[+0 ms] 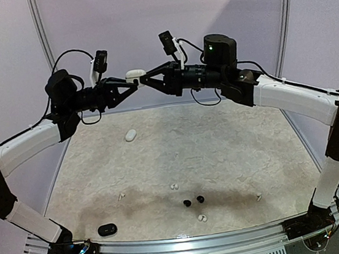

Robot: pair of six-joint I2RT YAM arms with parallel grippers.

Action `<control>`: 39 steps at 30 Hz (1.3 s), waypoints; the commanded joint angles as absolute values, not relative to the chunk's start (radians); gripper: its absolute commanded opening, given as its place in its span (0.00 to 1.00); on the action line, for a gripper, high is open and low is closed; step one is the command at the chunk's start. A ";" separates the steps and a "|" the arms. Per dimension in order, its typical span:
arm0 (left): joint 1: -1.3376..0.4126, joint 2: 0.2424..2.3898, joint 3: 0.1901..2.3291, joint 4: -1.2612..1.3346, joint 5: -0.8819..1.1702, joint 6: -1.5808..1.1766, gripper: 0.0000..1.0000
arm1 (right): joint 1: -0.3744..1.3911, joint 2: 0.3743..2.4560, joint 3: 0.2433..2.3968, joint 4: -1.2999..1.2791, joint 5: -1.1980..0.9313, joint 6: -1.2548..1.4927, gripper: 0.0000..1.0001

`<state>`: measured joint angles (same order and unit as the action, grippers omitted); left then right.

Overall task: Insert the wireless bluetooth earbuds into the charging case
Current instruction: Pass from the right arm to the left, then open the charging case to the charging case.

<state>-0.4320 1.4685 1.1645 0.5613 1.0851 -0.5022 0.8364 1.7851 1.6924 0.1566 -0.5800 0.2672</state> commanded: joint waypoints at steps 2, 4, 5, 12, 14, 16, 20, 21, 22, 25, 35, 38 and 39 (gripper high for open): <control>-0.451 1.468 1.184 0.496 1.085 -0.422 0.00 | 0.834 1.784 1.704 0.025 -0.494 0.223 0.52; -0.452 1.454 1.188 0.394 1.079 -0.263 0.00 | 0.834 1.785 1.727 -0.030 -0.481 0.196 0.63; -0.452 1.442 1.193 0.333 1.063 -0.180 0.00 | 0.834 1.786 1.736 -0.050 -0.478 0.178 0.66; -0.465 1.413 1.237 0.046 1.017 0.167 0.00 | 0.833 1.827 1.780 -0.095 -0.488 0.162 0.68; -0.467 1.409 1.237 0.034 1.021 0.192 0.00 | 0.834 1.844 1.797 -0.118 -0.482 0.159 0.67; -0.467 1.407 1.238 0.032 1.029 0.206 0.00 | 0.835 1.857 1.815 -0.153 -0.475 0.145 0.66; -0.468 1.410 1.248 -0.081 1.048 0.308 0.00 | 0.835 1.877 1.843 -0.190 -0.463 0.128 0.64; -0.469 1.410 1.252 -0.120 1.049 0.353 0.00 | 0.834 1.882 1.852 -0.198 -0.459 0.130 0.61; -0.469 1.410 1.256 -0.165 1.046 0.404 0.00 | 0.833 1.884 1.860 -0.204 -0.454 0.129 0.58; -0.471 1.410 1.266 -0.213 1.028 0.469 0.00 | 0.833 1.896 1.880 -0.233 -0.447 0.119 0.54; -0.471 1.414 1.266 -0.192 1.050 0.405 0.00 | 0.830 1.924 1.879 -0.283 -0.446 0.122 0.52; -0.470 1.421 1.256 -0.179 1.049 0.339 0.00 | 0.815 1.923 1.893 -0.275 -0.466 0.152 0.55; -0.468 1.426 1.244 -0.157 1.040 0.292 0.00 | 0.811 1.924 1.901 -0.272 -0.479 0.173 0.57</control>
<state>-0.4545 1.4254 1.2415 -0.2039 1.0107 0.3923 0.8345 1.8927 1.8687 -0.2283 -0.4767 0.1326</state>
